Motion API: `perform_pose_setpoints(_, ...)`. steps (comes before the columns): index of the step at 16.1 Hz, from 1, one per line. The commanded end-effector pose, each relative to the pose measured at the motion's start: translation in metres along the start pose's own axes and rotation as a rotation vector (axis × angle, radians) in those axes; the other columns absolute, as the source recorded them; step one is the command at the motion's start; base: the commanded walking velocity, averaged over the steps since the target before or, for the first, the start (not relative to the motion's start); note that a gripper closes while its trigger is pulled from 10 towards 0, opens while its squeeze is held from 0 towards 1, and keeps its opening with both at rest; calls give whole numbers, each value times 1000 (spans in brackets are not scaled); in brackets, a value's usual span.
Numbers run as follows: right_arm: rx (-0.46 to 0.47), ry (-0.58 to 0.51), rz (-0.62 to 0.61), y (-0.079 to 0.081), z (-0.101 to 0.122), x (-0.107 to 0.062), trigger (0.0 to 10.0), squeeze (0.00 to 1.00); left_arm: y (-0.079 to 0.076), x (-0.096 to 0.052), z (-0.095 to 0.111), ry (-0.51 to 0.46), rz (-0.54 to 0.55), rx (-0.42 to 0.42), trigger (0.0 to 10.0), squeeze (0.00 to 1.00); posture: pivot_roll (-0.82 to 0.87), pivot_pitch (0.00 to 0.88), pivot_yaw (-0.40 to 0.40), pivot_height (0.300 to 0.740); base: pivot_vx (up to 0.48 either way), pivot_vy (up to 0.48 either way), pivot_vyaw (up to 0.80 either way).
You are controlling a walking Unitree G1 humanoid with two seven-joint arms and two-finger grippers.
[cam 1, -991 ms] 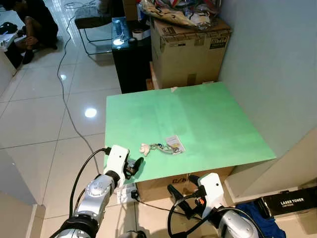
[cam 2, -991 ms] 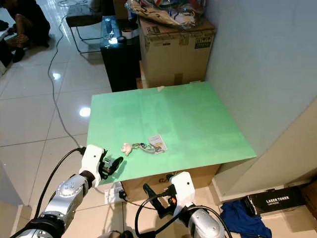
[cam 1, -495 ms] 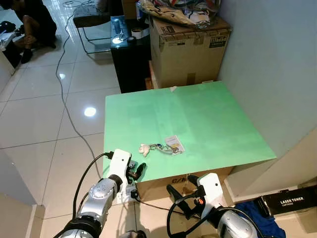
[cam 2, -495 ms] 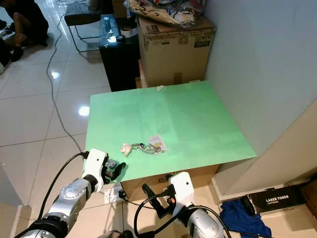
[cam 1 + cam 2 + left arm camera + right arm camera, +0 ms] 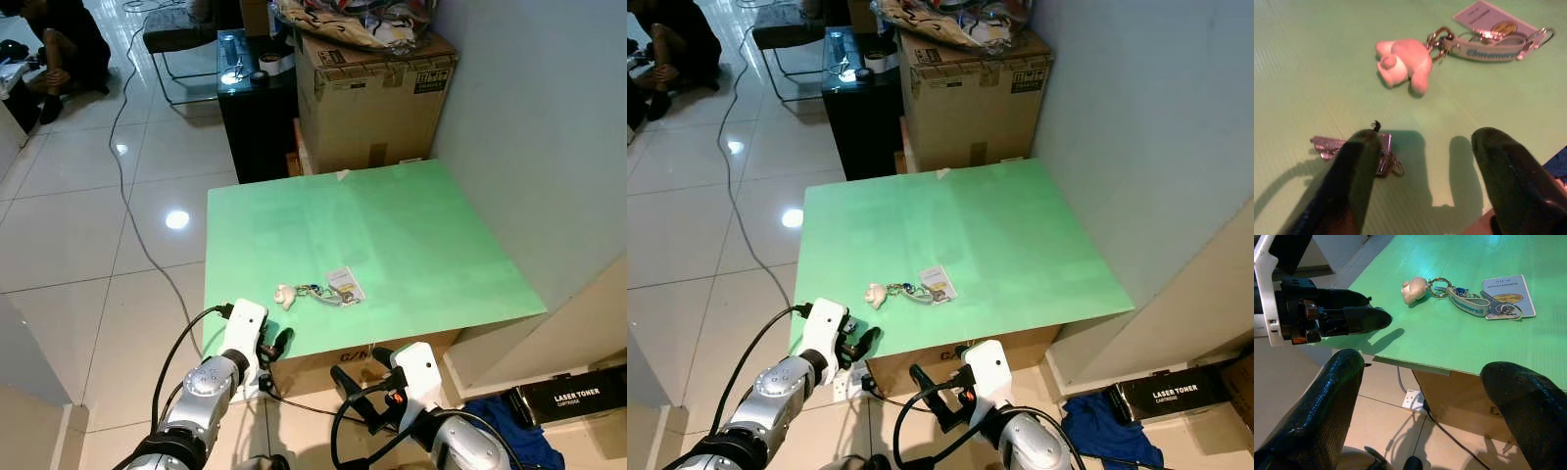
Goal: Hang keys on a hook
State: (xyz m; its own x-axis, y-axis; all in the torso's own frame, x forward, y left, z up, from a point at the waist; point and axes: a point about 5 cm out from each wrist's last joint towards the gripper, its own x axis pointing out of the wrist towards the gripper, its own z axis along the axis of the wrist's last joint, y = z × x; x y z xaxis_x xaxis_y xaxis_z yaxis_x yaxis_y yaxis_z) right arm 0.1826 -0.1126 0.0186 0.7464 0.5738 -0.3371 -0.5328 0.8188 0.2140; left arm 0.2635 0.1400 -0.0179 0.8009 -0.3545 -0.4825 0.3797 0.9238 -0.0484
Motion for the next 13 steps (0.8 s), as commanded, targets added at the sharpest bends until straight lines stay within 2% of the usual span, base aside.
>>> perform_pose_setpoints(1, -1, -6, 12, 1, 3, 1, 10000, 0, 1, -1, -7, 48, 16, -2, 0, 0, -195, 69, 93, 740, 0, 0, 0)
perform_pose_setpoints(6, 0, -3, 13, 1, 3, 0, 10000, 0, 7, -1, -13, 99, 88, -50, 0, 0, -198, 71, 93, 740, 0, 0, 0)
perform_pose_setpoints(13, 2, 2, 15, 2, 2, 0, 10000, 0, 6, 3, -9, 97, 117, -110, 0, 0, -200, 71, 93, 740, 0, 0, 0)
